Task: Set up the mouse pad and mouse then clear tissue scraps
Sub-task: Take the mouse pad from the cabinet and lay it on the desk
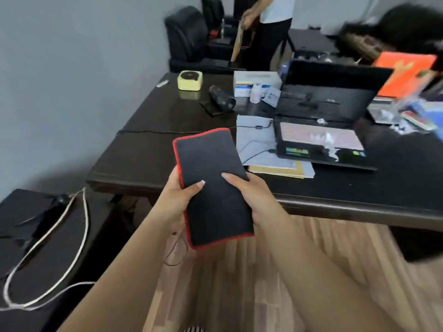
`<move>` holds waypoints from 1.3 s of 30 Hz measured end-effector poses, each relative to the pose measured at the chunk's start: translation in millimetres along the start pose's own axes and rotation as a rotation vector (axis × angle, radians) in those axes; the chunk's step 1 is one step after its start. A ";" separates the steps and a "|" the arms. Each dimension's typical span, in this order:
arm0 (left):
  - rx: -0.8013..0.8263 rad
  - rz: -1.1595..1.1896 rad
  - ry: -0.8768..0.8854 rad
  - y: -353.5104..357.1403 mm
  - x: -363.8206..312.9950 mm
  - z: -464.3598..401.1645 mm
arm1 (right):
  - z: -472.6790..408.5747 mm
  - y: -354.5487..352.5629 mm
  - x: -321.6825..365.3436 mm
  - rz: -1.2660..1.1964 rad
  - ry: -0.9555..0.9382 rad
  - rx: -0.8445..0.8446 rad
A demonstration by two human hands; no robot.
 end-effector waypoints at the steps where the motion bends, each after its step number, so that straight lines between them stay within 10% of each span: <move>1: 0.040 -0.015 -0.014 23.3 7.0 -10.8 | -1.3 -24.6 1.1 -0.019 -0.003 -0.042; 25: 0.697 -0.137 -0.511 424.1 192.0 -123.6 | 5.3 -414.0 -30.7 -0.300 0.078 -0.821; 39: 0.424 -0.164 -0.515 574.2 311.0 -169.9 | -61.5 -636.6 -51.9 0.085 0.161 -0.740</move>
Point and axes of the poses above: each hand's wrist, its own z-axis away from the middle knuckle, its own y-axis out of the palm, x = y × z, the point moved 10 cm from there along -z, towards the middle knuckle, and after that the axes turned 10 degrees about z, right-handed, at the moved point
